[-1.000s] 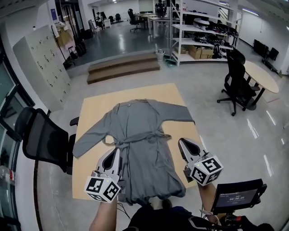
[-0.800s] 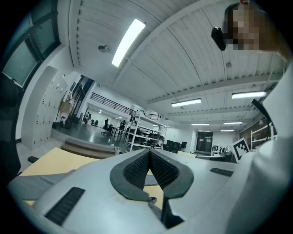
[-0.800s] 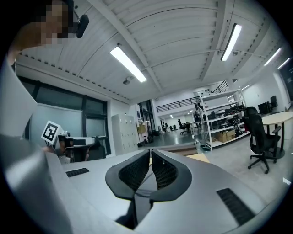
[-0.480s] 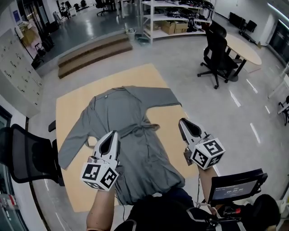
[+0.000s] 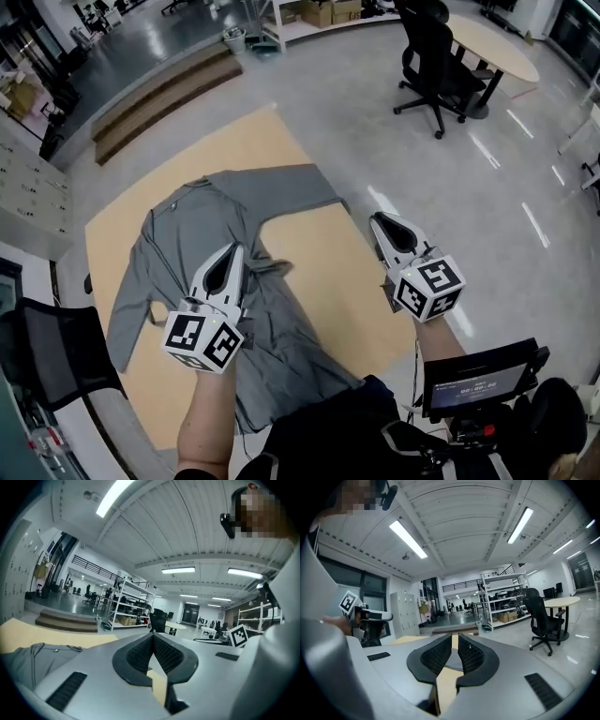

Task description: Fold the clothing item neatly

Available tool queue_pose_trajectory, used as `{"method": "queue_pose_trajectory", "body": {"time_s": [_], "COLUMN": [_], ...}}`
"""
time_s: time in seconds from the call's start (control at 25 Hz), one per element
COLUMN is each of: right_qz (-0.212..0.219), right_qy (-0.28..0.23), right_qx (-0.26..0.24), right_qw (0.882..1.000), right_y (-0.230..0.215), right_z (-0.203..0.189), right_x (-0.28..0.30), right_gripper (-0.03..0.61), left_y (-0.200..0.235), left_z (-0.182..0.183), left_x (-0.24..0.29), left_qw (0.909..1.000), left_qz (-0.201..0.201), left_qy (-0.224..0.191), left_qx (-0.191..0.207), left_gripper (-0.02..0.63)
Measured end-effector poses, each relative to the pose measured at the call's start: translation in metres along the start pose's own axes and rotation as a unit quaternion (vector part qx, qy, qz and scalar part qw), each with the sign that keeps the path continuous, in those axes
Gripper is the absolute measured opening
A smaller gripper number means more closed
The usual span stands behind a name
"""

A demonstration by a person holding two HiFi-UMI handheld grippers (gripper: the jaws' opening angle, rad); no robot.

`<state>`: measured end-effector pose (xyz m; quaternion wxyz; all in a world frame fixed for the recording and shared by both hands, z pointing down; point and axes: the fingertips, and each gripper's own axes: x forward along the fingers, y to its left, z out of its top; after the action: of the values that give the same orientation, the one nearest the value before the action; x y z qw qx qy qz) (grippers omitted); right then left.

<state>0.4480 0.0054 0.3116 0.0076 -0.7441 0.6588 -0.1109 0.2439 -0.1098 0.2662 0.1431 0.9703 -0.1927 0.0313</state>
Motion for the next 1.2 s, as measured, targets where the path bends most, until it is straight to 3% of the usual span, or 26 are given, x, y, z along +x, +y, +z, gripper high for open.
{"method": "queue_pose_trajectory", "body": {"time_s": [0.28,0.52,0.88,1.2], "right_qz": [-0.005,0.013,0.035,0.076], "right_qy": [0.050,0.097,0.156,0.214], "right_qx": [0.002,-0.005,0.006,-0.018], "right_qw": [0.999,0.995,0.987,0.974], "right_y": [-0.082,-0.124,-0.150,-0.138], "right_z": [-0.060,-0.126,-0.223,-0.298], "right_x": [0.045,0.088,0.134,0.163], "right_gripper": [0.075,0.098,0.130,0.187], "left_y": [-0.011,0.008,0.035,0.046], "left_z": [-0.048,-0.097,-0.170,-0.203], "left_x": [0.093,0.148,0.197,0.192], "left_qw": [0.9982,0.9942,0.9853,0.9785], "left_qz": [-0.020,-0.009,0.010,0.032], "left_qy": [0.057,0.102,0.168,0.201], "left_qx": [-0.003,-0.031,-0.027,-0.036], "left_gripper": [-0.002,0.000,0.000,0.000]}}
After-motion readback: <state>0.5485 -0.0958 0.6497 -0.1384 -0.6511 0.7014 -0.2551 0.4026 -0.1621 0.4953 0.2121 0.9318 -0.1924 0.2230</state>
